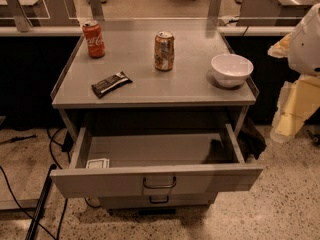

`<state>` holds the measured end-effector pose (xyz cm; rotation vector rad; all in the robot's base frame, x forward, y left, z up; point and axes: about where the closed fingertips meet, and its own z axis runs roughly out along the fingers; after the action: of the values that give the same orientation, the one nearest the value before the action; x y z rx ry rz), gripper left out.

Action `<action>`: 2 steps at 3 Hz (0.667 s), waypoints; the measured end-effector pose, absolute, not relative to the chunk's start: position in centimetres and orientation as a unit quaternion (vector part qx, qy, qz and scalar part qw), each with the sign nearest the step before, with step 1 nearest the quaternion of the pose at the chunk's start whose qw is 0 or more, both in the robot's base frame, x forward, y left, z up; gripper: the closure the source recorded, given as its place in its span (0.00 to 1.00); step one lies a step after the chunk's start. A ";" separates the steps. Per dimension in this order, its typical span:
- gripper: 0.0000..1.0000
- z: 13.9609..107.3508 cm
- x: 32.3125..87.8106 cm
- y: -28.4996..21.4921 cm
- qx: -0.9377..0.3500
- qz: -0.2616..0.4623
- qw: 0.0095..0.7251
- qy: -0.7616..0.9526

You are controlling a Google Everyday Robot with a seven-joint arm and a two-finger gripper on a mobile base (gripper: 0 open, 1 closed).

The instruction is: Close top drawer

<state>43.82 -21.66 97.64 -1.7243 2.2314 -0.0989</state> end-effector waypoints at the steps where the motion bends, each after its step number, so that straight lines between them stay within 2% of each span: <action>1: 0.00 97.6 43.8 -21.7 -0.603 -0.035 0.159 0.781; 2: 0.16 97.6 43.8 -21.7 -0.603 -0.035 0.159 0.781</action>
Offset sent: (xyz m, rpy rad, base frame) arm 0.0000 0.0000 0.0000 0.0000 0.0000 0.0000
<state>43.82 -21.66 97.64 -1.7243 2.2314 -0.0990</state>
